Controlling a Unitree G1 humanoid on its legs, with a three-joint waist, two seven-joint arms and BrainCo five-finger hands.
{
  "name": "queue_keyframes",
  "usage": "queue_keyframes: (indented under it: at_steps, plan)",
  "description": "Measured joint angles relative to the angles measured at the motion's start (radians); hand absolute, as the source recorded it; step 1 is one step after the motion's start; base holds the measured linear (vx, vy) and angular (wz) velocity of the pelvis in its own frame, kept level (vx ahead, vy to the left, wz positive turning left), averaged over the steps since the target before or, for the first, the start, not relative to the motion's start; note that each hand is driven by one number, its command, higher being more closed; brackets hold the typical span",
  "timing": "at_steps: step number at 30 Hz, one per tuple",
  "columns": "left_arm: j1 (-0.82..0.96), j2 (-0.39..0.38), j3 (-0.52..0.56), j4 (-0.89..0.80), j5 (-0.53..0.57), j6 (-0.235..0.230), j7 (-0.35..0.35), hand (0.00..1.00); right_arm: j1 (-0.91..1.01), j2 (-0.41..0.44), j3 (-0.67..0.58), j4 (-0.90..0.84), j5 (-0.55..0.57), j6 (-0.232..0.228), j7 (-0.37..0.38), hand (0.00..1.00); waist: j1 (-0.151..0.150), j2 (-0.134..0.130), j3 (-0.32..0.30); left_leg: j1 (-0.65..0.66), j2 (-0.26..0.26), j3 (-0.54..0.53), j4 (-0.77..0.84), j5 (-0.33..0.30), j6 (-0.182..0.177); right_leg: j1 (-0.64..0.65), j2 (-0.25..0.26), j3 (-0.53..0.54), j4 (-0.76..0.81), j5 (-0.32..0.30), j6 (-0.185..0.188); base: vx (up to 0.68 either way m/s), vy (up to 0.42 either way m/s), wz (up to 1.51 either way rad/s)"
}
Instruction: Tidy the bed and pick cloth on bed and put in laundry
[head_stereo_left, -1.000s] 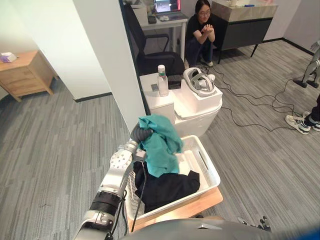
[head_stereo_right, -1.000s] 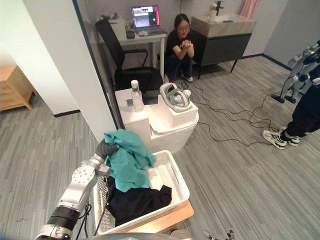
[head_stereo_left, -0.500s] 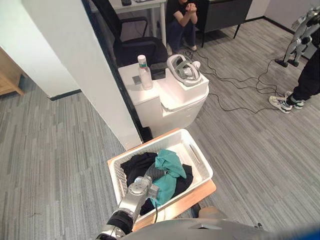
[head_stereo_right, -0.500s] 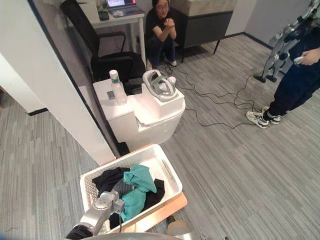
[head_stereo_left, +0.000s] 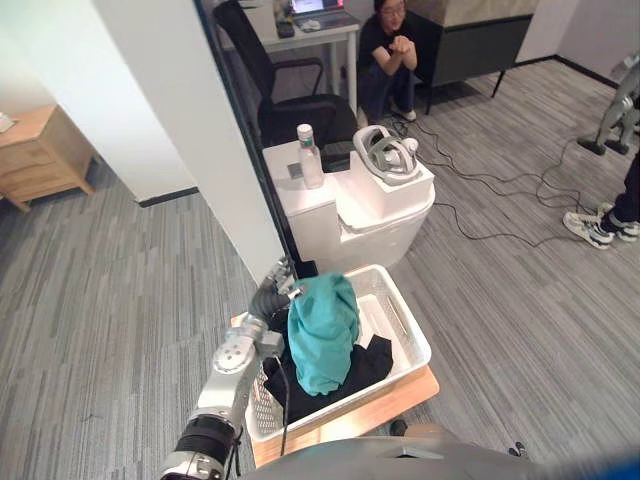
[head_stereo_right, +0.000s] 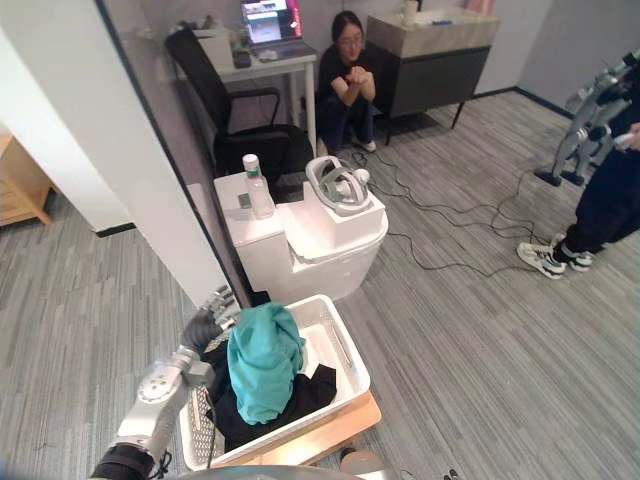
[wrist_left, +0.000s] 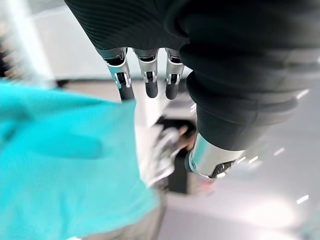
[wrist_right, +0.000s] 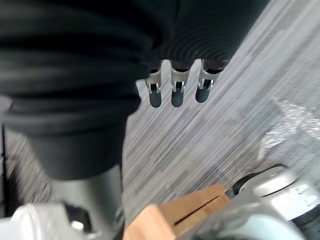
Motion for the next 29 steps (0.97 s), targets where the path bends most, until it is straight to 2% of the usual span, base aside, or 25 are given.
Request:
queue_keyframes:
  at_steps: [2,4,10,12,14,16,19,22,25,29]
  plan:
    - [0.004,0.0,0.035,-0.066,-0.067,-0.006,-0.022,0.0,-0.001,-0.012,0.034,0.001,0.0,0.002,0.003,0.0,0.017,-0.014,-0.005,-0.001,-0.001,-0.025,-0.002,0.002,0.002,0.014,-0.006,-0.02,-0.005,0.0,0.0,-0.05,-0.001,0.34]
    - [0.011,0.0,0.064,-0.133,-0.104,-0.007,-0.027,0.0,-0.003,-0.022,0.057,0.001,0.0,0.004,0.005,0.0,0.028,-0.016,-0.009,0.0,-0.005,-0.041,-0.01,0.006,0.007,0.022,-0.009,-0.028,-0.007,0.0,-0.001,-0.04,-0.002,0.28]
    - [0.064,-0.009,0.131,-0.245,-0.161,0.005,-0.047,0.0,-0.037,-0.039,0.101,-0.002,0.0,0.05,0.007,0.0,0.037,-0.03,-0.015,-0.001,-0.013,-0.081,-0.017,0.01,0.01,0.043,-0.02,-0.056,-0.013,-0.002,-0.001,-0.06,-0.017,0.18]
    - [0.09,-0.038,0.155,-0.256,-0.188,0.058,-0.061,0.0,-0.043,-0.055,0.123,-0.004,0.001,0.073,0.008,0.0,0.052,-0.029,-0.014,-0.001,-0.018,-0.091,-0.017,0.009,0.013,0.049,-0.026,-0.059,-0.018,-0.002,-0.001,-0.07,-0.017,0.08]
    - [0.126,-0.056,0.156,-0.25,-0.191,0.089,-0.057,0.0,-0.05,-0.058,0.136,-0.006,0.001,0.091,0.007,0.0,0.057,-0.03,-0.015,-0.002,-0.02,-0.104,-0.019,0.012,0.017,0.053,-0.029,-0.072,-0.019,-0.002,-0.001,-0.06,-0.029,0.16]
    - [0.167,-0.066,0.156,-0.209,-0.189,0.11,-0.043,0.0,-0.055,-0.06,0.144,-0.006,0.002,0.101,0.007,0.0,0.059,-0.03,-0.015,-0.002,-0.021,-0.111,-0.026,0.018,0.02,0.054,-0.03,-0.08,-0.017,-0.004,0.0,-0.06,-0.038,0.13]
    - [0.227,-0.112,0.201,-0.078,-0.246,0.155,0.007,0.0,-0.071,-0.06,0.144,-0.005,0.003,0.103,0.008,0.0,0.06,-0.029,-0.015,-0.001,-0.023,-0.117,-0.032,0.024,0.022,0.052,-0.03,-0.087,-0.011,-0.01,-0.001,-0.05,-0.039,0.05]
    - [0.28,-0.154,0.279,0.092,-0.246,0.154,0.046,0.0,-0.081,-0.06,0.136,0.002,0.003,0.101,0.017,0.0,0.063,-0.03,-0.014,-0.002,-0.022,-0.135,-0.032,0.026,0.022,0.055,-0.032,-0.108,-0.011,-0.016,-0.001,-0.05,-0.044,0.14]
    - [0.326,-0.169,0.356,0.251,-0.237,0.15,0.04,0.0,-0.09,-0.059,0.114,0.04,0.005,0.075,0.046,0.0,0.085,-0.03,-0.014,-0.002,-0.022,-0.148,-0.032,0.026,0.022,0.061,-0.034,-0.123,-0.011,-0.024,-0.001,-0.03,-0.034,0.16]
    - [0.387,-0.215,0.464,0.426,-0.172,0.151,-0.027,0.0,-0.114,-0.056,0.086,0.088,0.053,0.026,0.097,0.0,0.093,-0.025,-0.015,-0.001,-0.025,-0.169,-0.037,0.026,0.023,0.076,-0.04,-0.139,-0.013,-0.032,0.005,-0.02,-0.019,0.16]
